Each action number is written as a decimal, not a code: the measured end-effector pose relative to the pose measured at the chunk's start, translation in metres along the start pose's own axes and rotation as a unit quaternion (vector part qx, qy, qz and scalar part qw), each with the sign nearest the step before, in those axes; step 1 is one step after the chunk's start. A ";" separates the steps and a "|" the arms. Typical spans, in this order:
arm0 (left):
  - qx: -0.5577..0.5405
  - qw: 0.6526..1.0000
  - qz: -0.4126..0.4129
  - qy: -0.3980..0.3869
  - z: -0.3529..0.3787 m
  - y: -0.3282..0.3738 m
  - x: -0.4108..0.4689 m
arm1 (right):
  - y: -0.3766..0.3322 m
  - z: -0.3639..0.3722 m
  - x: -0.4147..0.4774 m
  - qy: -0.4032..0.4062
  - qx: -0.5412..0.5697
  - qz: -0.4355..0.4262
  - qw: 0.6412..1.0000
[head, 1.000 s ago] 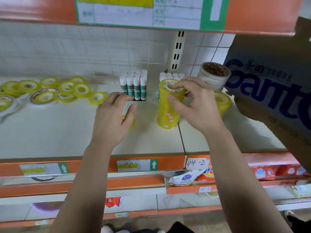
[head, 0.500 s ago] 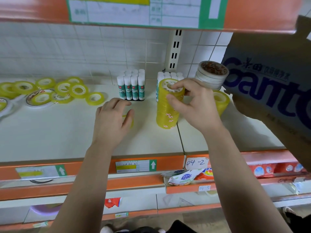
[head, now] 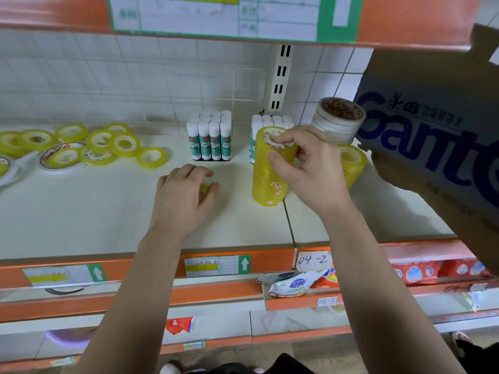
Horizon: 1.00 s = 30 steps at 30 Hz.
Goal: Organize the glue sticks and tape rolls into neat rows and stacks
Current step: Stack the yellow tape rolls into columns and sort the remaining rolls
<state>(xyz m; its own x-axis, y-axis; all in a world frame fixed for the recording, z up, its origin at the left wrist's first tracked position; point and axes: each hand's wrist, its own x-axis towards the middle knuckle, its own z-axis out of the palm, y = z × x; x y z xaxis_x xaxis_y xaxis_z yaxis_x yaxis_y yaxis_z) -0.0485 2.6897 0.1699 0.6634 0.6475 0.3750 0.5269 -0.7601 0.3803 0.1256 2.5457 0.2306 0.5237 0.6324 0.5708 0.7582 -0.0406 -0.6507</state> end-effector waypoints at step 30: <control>-0.011 0.999 -0.011 -0.040 -0.001 0.001 -0.001 | -0.011 0.000 -0.005 0.014 -0.010 0.032 0.999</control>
<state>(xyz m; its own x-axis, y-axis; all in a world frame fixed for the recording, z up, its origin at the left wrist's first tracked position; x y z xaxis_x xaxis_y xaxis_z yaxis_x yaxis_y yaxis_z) -0.0497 2.6887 0.1708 0.6933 0.6562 0.2978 0.5303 -0.7444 0.4058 0.1149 2.5428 0.2347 0.5820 0.6055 0.5428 0.7303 -0.0954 -0.6765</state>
